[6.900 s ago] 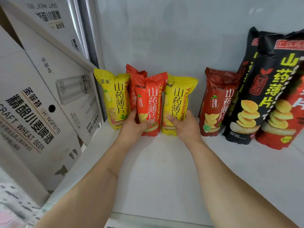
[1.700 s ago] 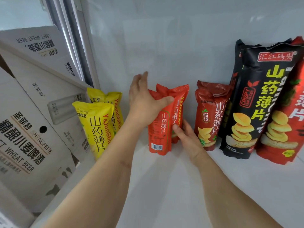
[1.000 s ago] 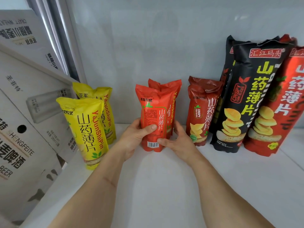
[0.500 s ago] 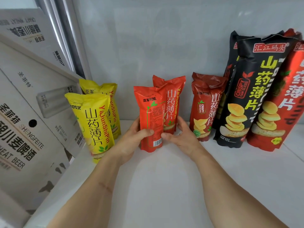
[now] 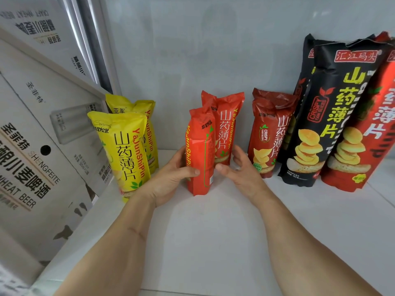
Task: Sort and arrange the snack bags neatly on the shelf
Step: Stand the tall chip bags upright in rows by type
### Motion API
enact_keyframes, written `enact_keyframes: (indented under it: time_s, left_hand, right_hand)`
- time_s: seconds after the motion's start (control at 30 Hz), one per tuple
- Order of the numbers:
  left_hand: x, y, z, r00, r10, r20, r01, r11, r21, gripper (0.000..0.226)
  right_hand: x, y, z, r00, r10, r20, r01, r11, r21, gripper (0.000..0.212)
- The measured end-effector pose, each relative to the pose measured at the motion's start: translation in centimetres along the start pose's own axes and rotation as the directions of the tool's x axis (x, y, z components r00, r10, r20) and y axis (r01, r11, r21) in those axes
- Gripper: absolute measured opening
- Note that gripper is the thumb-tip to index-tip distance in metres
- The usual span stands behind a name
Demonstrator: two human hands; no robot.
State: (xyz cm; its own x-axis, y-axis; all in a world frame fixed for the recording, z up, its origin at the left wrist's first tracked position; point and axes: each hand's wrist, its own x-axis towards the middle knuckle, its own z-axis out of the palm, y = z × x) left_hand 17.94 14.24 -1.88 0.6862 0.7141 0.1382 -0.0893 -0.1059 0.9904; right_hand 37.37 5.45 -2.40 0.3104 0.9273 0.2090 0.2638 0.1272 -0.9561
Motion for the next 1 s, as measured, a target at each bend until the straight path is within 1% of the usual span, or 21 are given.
enact_keyframes:
  time_s: [0.07, 0.17, 0.23, 0.3, 0.37, 0.43, 0.53, 0.57, 0.6, 0.67, 0.7, 0.77, 0.8, 0.87, 0.93, 1.0]
  left_hand:
    - [0.2, -0.1, 0.3, 0.999, -0.016, -0.037, 0.017, 1.000, 0.018, 0.101]
    - [0.4, -0.1, 1.1, 0.996, -0.015, -0.085, 0.022, 0.996, 0.083, 0.117]
    - [0.5, -0.3, 1.3, 0.994, -0.013, -0.109, 0.027, 0.991, 0.130, 0.121]
    - [0.4, -0.4, 1.1, 0.996, -0.038, -0.083, 0.047, 0.993, 0.110, 0.122]
    - [0.4, -0.4, 0.6, 0.995, -0.089, -0.050, 0.091, 0.995, 0.035, 0.119]
    - [0.4, -0.3, 0.5, 0.993, -0.109, -0.048, 0.109, 0.994, -0.005, 0.113]
    - [0.7, -0.3, 1.6, 0.989, -0.079, -0.122, 0.078, 0.997, -0.012, 0.095]
    - [0.8, -0.4, 2.0, 0.987, -0.064, -0.150, 0.065, 0.998, 0.004, 0.094]
    - [1.0, -0.6, 2.3, 0.984, -0.047, -0.169, 0.052, 0.998, 0.025, 0.099]
    - [1.4, -1.2, 2.5, 0.985, -0.018, -0.170, 0.027, 0.998, 0.053, 0.119]
    - [1.5, -1.3, 2.5, 0.987, -0.014, -0.159, 0.021, 0.999, 0.047, 0.126]
    - [1.6, -1.3, 2.1, 0.992, -0.010, -0.123, 0.008, 1.000, -0.019, 0.134]
    - [1.7, -1.3, 1.8, 0.995, -0.011, -0.103, 0.004, 0.998, -0.063, 0.134]
    - [1.9, -1.1, 1.4, 0.998, -0.002, -0.065, -0.005, 0.993, -0.115, 0.124]
    - [2.1, -0.8, 1.6, 1.000, 0.004, -0.025, -0.008, 0.990, -0.139, 0.115]
    - [2.6, -0.8, 2.2, 1.000, -0.027, -0.013, 0.025, 0.989, -0.145, 0.110]
  right_hand:
    - [-0.4, 0.0, -0.1, 1.000, 0.015, 0.017, -0.015, 1.000, -0.022, 0.107]
    - [-0.8, 0.1, -0.3, 0.998, 0.023, 0.064, -0.020, 0.999, -0.042, 0.091]
    - [-1.0, 0.2, -0.5, 0.997, 0.036, 0.073, -0.031, 0.997, -0.063, 0.093]
    - [-1.2, 0.2, -0.7, 0.996, 0.051, 0.070, -0.046, 0.996, -0.073, 0.104]
    - [-1.3, 0.2, -0.8, 0.995, 0.063, 0.082, -0.057, 0.996, -0.072, 0.115]
    - [-1.4, 0.1, -0.7, 0.993, 0.069, 0.097, -0.062, 0.996, -0.071, 0.118]
    - [-1.5, 0.0, -0.6, 0.992, 0.085, 0.096, -0.077, 0.993, -0.086, 0.120]
    - [-1.5, 0.0, -0.6, 0.992, 0.087, 0.090, -0.079, 0.993, -0.087, 0.120]
    - [-1.5, 0.1, -0.6, 0.993, 0.085, 0.083, -0.078, 0.993, -0.084, 0.120]
    - [-1.6, 0.0, -0.5, 0.995, 0.080, 0.063, -0.075, 0.994, -0.079, 0.120]
    - [-1.7, 0.0, -0.5, 0.996, 0.077, 0.052, -0.073, 0.994, -0.086, 0.120]
    - [-1.8, 0.0, -0.5, 0.996, 0.080, 0.033, -0.076, 0.992, -0.105, 0.118]
    - [-1.8, 0.0, -0.5, 0.996, 0.083, 0.027, -0.079, 0.991, -0.111, 0.117]
    - [-1.8, 0.0, -0.5, 0.996, 0.087, 0.014, -0.085, 0.991, -0.106, 0.113]
    - [-1.7, 0.1, -0.5, 0.996, 0.085, -0.002, -0.085, 0.991, -0.103, 0.104]
    - [-1.6, 0.2, -0.5, 0.996, 0.084, -0.018, -0.085, 0.990, -0.110, 0.095]
